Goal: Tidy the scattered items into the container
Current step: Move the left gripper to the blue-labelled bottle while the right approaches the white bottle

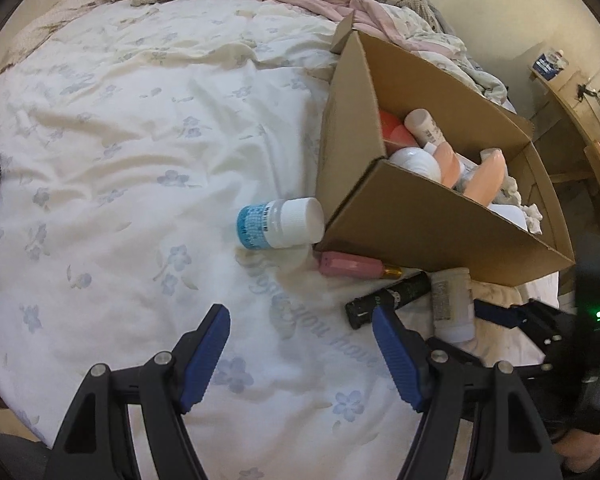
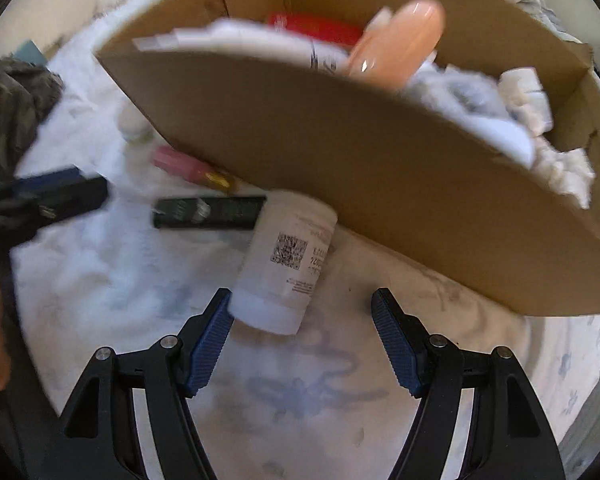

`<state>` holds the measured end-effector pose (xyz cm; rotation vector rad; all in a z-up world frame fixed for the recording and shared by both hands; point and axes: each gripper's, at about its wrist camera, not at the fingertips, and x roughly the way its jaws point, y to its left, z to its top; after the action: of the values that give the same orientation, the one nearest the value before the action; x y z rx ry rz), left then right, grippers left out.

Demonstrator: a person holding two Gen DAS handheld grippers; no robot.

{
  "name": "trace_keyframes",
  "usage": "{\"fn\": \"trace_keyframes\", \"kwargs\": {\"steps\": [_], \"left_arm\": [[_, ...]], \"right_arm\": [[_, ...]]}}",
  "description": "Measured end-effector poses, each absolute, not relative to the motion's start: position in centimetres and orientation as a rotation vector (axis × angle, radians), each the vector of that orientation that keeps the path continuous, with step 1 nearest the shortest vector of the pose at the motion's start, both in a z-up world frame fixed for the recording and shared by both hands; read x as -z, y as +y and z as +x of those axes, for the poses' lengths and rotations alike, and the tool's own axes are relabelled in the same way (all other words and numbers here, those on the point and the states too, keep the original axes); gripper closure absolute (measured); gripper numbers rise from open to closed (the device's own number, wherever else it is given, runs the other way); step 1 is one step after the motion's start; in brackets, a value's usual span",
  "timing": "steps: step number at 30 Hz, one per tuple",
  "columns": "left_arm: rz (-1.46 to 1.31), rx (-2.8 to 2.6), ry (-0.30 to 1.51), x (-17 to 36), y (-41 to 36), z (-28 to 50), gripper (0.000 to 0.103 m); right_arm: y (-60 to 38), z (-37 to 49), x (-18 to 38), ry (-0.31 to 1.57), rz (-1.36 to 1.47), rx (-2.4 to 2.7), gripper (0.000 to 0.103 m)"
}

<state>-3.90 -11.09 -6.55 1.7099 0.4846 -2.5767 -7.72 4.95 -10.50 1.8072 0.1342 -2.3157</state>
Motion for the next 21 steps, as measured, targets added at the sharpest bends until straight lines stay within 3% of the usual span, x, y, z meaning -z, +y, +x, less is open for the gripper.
{"fn": "trace_keyframes", "kwargs": {"steps": [7,21], "left_arm": [[1.720,2.556,0.519,6.9,-11.2,-3.9,0.029],[1.710,2.545,0.538,7.1,-11.7,-3.8,0.029]], "right_arm": [[6.2,-7.5,9.8,0.078,1.775,2.329,0.028],[13.6,-6.4,3.6,-0.205,1.667,2.473,0.028]]}}
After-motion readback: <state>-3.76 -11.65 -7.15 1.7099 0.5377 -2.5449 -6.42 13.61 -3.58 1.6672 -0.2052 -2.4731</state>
